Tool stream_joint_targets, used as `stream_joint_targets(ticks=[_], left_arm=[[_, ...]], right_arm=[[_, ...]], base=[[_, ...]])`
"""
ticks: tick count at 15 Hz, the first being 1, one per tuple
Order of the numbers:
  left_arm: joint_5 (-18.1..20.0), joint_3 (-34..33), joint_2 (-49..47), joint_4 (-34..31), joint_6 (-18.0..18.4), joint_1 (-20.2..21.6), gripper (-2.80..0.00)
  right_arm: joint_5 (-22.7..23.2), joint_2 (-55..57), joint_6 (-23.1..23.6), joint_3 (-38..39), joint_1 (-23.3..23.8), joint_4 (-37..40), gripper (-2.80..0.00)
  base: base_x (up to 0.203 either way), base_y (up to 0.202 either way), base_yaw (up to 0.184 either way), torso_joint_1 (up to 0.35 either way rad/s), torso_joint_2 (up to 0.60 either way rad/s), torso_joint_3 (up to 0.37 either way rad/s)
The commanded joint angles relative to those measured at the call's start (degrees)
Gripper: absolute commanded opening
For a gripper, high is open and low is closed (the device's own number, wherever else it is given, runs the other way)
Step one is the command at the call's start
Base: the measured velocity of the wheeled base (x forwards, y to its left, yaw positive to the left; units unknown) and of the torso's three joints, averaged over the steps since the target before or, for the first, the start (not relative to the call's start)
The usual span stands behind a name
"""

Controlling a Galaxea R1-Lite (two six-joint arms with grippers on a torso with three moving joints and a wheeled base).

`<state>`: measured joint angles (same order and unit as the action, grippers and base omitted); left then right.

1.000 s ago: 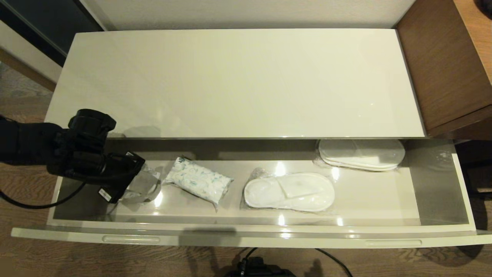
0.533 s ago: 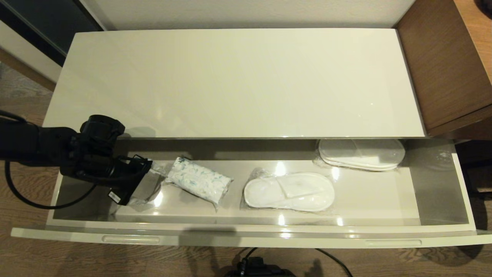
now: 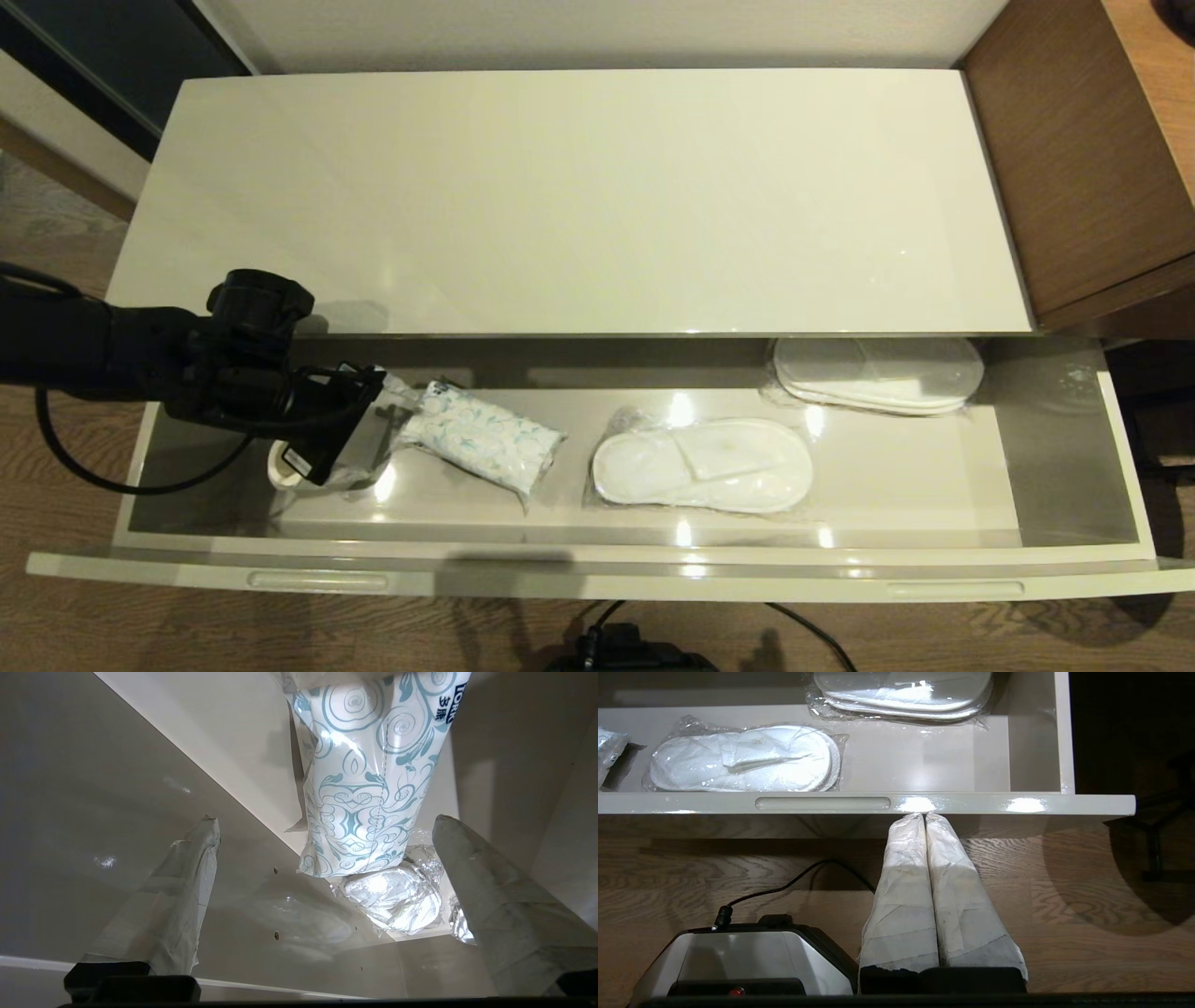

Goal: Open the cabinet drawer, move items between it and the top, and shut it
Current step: Take out the tissue from the drawer

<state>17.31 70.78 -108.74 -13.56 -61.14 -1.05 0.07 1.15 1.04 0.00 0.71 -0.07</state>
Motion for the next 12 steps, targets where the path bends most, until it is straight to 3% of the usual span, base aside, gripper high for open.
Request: stream_joint_targets(ticks=[1, 12], left_arm=[[0.09, 0.06, -0.16, -0.07, -0.39, -0.01, 0.0], [2.05, -1.09, -3.1, 4.9, 0.73, -0.25, 0.0]], right_arm=[[0.01, 0.08, 0.01, 0.09, 0.0, -0.01, -2.8], [0.01, 0.08, 0.09, 0.09, 0.0, -0.01, -2.8]], base=[[0.0, 0.0, 0.0, 0.0, 0.0, 0.0], [0.0, 0.0, 0.0, 0.0, 0.0, 0.0]])
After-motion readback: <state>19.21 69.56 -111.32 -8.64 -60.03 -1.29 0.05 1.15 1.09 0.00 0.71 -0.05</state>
